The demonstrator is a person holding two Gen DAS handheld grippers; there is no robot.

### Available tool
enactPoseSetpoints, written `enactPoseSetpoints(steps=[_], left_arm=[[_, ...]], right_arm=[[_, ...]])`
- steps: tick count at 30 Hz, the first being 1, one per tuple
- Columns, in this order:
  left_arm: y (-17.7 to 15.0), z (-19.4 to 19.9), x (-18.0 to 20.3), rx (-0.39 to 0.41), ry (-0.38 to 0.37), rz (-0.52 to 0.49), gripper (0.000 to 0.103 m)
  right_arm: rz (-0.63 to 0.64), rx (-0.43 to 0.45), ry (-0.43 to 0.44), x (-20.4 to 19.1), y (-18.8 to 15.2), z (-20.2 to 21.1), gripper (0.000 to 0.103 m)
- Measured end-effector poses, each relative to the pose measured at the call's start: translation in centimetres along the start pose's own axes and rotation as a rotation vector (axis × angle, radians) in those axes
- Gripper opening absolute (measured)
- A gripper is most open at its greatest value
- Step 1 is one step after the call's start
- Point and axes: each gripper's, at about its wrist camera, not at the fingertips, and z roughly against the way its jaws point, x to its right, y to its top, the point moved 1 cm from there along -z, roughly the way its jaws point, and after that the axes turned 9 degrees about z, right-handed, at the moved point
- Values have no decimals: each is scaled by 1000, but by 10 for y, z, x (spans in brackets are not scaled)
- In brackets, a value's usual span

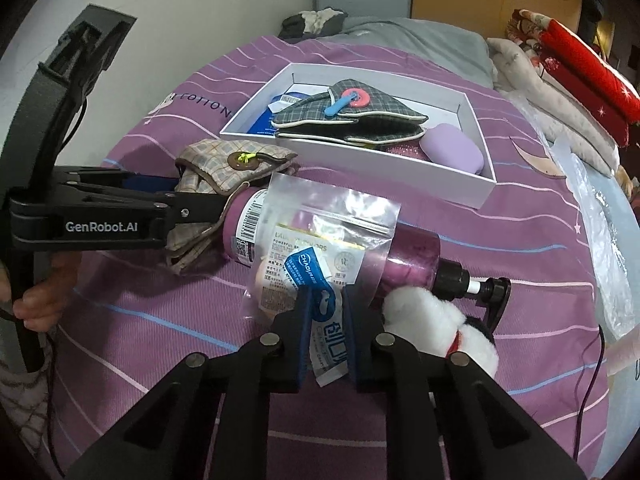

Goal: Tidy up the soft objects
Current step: 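Carry the beige plaid pouch into the box with the left tool while the right holds the blue brush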

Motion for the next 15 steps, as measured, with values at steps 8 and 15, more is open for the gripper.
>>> enactPoseSetpoints(steps=[8, 15], left_arm=[[-4, 3, 1, 19, 26, -15, 51], [-5, 15, 6, 35, 26, -23, 31]], right_arm=[[-21, 19, 27, 1, -1, 3, 8], [-73, 51, 121, 5, 5, 12, 1]])
